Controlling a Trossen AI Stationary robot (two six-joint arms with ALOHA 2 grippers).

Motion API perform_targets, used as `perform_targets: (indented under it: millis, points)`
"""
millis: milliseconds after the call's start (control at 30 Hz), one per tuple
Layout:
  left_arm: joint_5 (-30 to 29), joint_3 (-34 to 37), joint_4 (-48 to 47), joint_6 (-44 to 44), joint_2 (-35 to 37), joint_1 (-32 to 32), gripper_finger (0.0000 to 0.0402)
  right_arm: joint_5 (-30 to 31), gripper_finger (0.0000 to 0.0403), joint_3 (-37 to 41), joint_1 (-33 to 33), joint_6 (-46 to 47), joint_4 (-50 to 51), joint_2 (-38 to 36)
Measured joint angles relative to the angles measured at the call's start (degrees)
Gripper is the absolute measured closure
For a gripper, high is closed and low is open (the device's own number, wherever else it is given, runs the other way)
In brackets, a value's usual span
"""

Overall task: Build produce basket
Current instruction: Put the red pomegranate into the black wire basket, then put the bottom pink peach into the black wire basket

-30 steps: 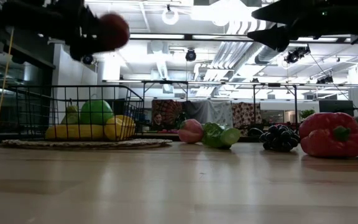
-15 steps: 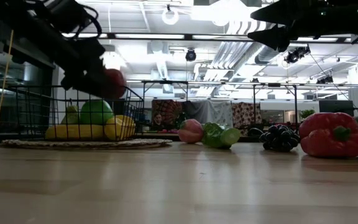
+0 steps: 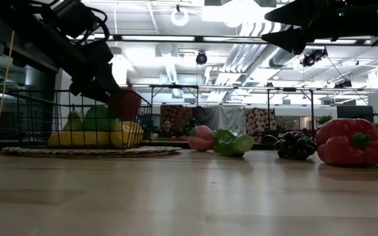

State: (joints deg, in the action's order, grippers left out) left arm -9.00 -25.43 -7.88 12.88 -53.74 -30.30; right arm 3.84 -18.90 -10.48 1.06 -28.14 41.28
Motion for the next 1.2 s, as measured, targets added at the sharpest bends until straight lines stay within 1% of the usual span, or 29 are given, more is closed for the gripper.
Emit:
perform_targets:
  millis: [133, 267, 333, 433, 533, 700, 833, 967, 1200]
  points:
    - [-0.2, -0.1, 0.4, 0.0, 0.0, 0.0, 0.0052, 0.0, 0.0010, 0.0, 0.0, 0.0, 0.0, 0.0]
    - [-0.1, -2.7, -0.4, 0.3, 1.1, 0.0, 0.0051, 0.0, 0.0010, 0.0, 0.0, 0.0, 0.0, 0.0]
    - [1.5, -3.9, -0.1, 0.4, 2.4, 0.4, 0.0051, 0.0, 0.0010, 0.0, 0.0, 0.0, 0.0, 0.0]
    - [3.4, -3.8, 3.0, -0.1, 5.2, 2.2, 0.0051, 0.0, 0.0010, 0.0, 0.0, 0.0, 0.0, 0.0]
    - [3.7, -2.5, 9.0, -2.5, 8.8, 4.8, 0.0051, -0.3, 0.0010, 0.0, 0.0, 0.0, 0.1, 0.0]
    - [6.2, 1.8, 17.8, -10.2, 14.9, 9.2, 0.0051, -0.4, 0.0010, 0.0, 0.0, 0.4, 0.5, 0.0]
    - [7.3, 4.9, 23.3, -13.1, 18.7, 11.1, 0.0051, -0.4, 0.0010, 0.0, 0.0, 0.4, 0.5, 0.0]
    - [7.3, 6.0, 25.0, -13.1, 20.8, 11.6, 0.0051, -0.5, 0.0010, 0.0, 0.0, 0.4, 0.5, 0.0]
    - [7.0, 6.0, 25.0, -13.1, 21.0, 11.6, 0.0051, -0.4, 0.0010, 0.0, 0.0, 0.4, 0.5, 0.0]
